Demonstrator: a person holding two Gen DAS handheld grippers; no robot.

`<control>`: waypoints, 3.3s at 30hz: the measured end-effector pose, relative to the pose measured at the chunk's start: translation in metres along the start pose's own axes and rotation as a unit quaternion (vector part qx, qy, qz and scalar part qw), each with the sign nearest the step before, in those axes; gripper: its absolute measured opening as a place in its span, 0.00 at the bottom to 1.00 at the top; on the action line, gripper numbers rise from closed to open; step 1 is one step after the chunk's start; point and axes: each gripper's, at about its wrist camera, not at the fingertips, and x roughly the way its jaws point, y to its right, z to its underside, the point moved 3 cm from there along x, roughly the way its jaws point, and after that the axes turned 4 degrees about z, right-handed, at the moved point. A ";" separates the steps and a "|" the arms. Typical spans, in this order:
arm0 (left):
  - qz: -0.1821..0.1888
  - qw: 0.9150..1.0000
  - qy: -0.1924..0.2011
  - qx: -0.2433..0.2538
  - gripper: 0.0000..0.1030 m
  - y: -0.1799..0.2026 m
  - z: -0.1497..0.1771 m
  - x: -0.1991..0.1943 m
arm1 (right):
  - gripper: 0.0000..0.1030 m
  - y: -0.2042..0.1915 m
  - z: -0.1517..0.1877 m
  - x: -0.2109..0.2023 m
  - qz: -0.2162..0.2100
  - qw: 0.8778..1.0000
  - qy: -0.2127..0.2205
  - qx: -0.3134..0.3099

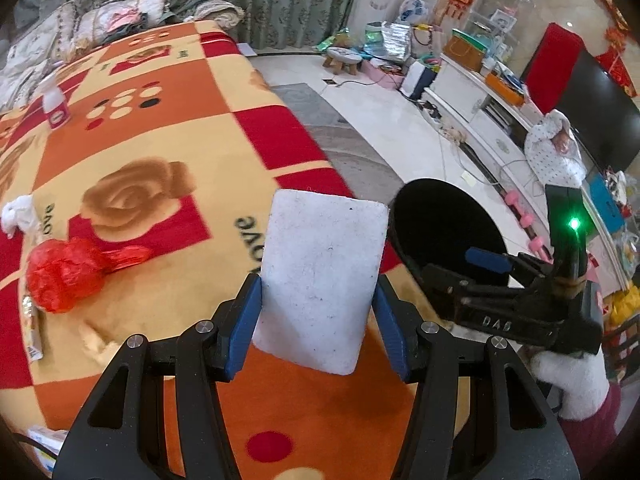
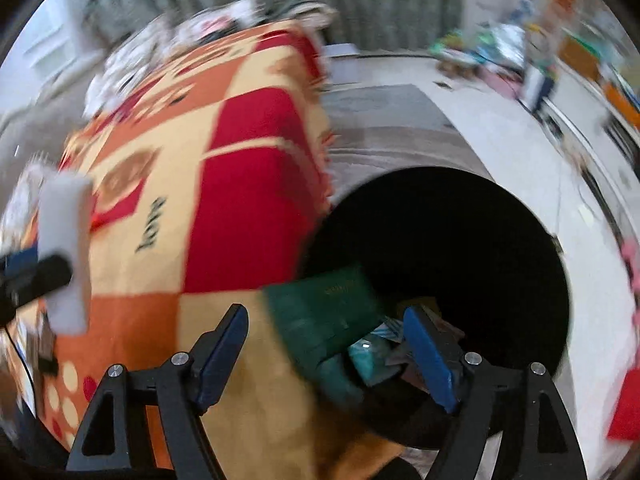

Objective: Collect trash
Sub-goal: 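Carry pad and packet over the black bin and open both tools, then move both open tools back over the bed, then grasp the red plastic bag with the right tool while the left tool grasps the white tissue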

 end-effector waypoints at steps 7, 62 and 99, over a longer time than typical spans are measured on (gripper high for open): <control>0.044 0.999 -0.008 0.009 0.53 0.038 -0.008 0.019 | 0.75 0.035 0.002 -0.017 0.011 1.000 0.008 0.025; -0.052 0.994 0.055 -0.081 0.58 -0.059 0.001 -0.050 | 0.78 -0.069 -0.025 -0.036 -0.018 0.998 0.034 -0.050; -0.135 0.954 0.088 -0.251 0.58 -0.323 0.027 -0.121 | 0.78 -0.323 -0.061 0.038 -0.185 0.963 -0.013 -0.196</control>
